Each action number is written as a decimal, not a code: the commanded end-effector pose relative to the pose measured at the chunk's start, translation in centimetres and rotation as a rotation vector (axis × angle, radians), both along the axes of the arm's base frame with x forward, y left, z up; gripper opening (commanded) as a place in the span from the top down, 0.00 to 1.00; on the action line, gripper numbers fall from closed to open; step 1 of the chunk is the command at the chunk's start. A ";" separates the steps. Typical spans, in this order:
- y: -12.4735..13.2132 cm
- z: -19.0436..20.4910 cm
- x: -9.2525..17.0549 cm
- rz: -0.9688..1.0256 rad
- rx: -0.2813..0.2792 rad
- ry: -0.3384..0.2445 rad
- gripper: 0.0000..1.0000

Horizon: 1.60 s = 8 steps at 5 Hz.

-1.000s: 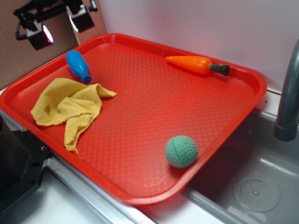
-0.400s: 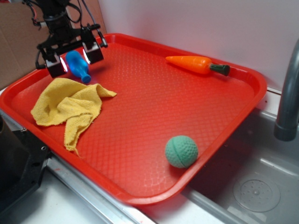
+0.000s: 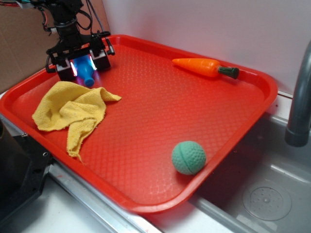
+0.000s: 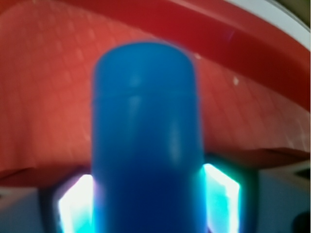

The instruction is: Grab the blue bottle.

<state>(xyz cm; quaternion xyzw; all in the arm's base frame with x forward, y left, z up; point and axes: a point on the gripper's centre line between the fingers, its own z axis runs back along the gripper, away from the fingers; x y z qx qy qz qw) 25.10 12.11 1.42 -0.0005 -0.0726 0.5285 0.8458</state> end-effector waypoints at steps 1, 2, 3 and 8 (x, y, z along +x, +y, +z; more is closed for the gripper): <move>-0.2 2.0 -0.1 -0.137 0.019 -0.004 1.00; -1.5 4.3 0.2 -0.289 0.005 0.001 1.00; -4.7 7.7 -0.2 -0.502 -0.011 -0.002 1.00; -14.0 16.1 -6.6 -0.988 -0.040 -0.008 1.00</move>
